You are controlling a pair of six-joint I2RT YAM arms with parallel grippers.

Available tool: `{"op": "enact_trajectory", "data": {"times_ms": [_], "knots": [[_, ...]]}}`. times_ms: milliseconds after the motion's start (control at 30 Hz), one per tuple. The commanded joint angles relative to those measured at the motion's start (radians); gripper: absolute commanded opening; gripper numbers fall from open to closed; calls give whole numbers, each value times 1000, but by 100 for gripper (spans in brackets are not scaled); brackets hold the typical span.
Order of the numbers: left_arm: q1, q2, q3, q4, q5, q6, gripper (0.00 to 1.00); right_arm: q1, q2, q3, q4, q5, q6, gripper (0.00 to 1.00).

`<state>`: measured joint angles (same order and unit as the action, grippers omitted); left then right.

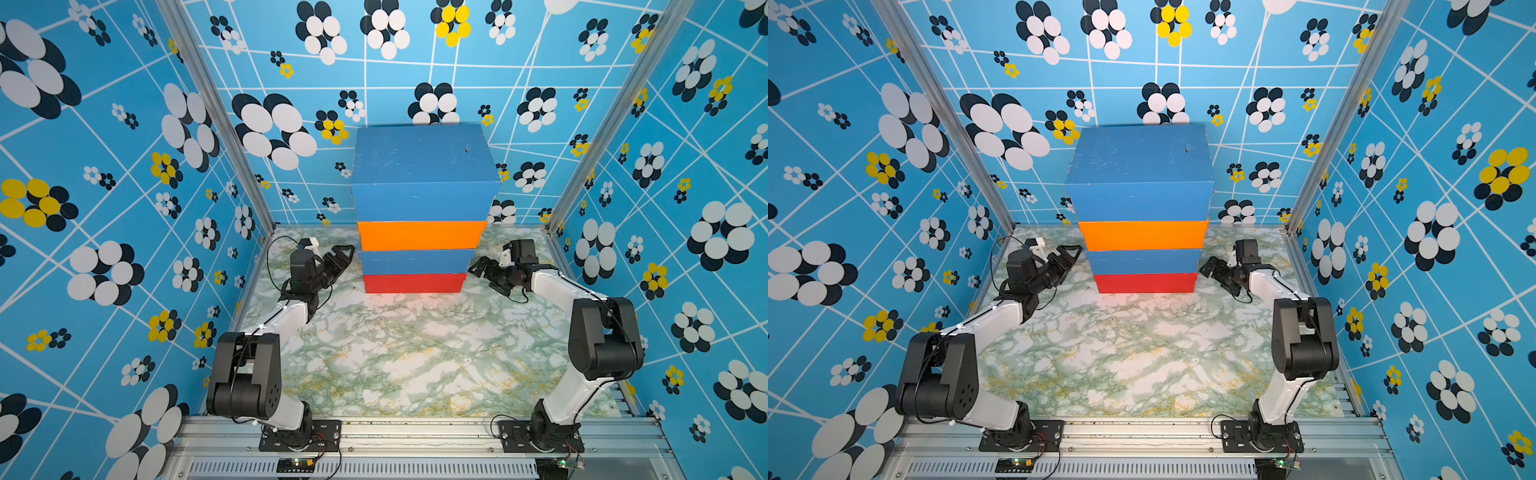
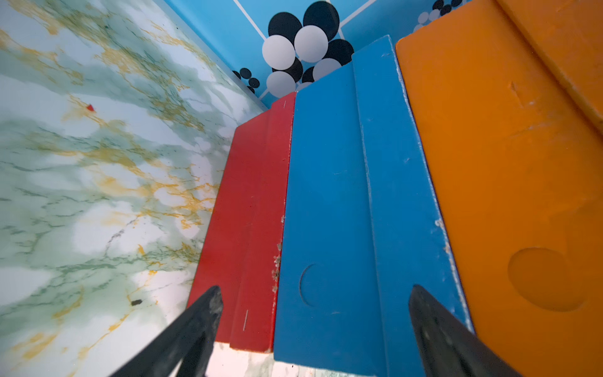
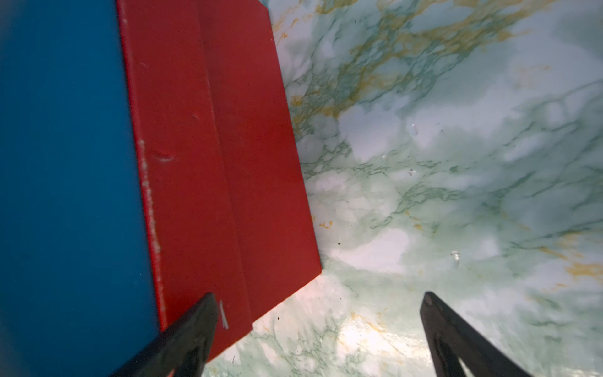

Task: Stack the shoeboxes
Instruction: Adjust the shoeboxes in the shoebox, then reset both arms

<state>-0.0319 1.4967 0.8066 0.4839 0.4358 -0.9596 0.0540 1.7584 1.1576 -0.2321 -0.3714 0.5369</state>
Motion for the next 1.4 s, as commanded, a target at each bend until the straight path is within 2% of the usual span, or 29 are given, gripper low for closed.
{"op": "enact_trajectory", "data": {"times_ms": [0,300,467,600,833,967,1067,1167,1367], "knots": [[28,-45,-7,-18,22,7,92,4,-43,22,-37,10,-17,99],[70,-123,-8,-125,-4,97,95,3,-156,-8,-69,57,-39,99],[74,-177,-34,-200,-76,184,99,2,-258,-74,-48,100,-63,99],[75,-222,-60,-266,-147,266,99,-1,-340,-137,-41,183,-94,99],[52,-325,-140,-348,-365,419,100,-6,-515,-330,57,339,-142,99],[-34,-401,-202,-358,-572,572,99,-6,-627,-441,93,441,-213,99],[-95,-442,-272,-291,-690,703,100,-6,-706,-534,116,528,-261,99],[-134,-442,-331,-219,-792,790,100,-6,-770,-633,163,608,-298,99],[-206,-372,-372,-185,-958,900,99,-6,-863,-759,221,709,-324,99]]}}
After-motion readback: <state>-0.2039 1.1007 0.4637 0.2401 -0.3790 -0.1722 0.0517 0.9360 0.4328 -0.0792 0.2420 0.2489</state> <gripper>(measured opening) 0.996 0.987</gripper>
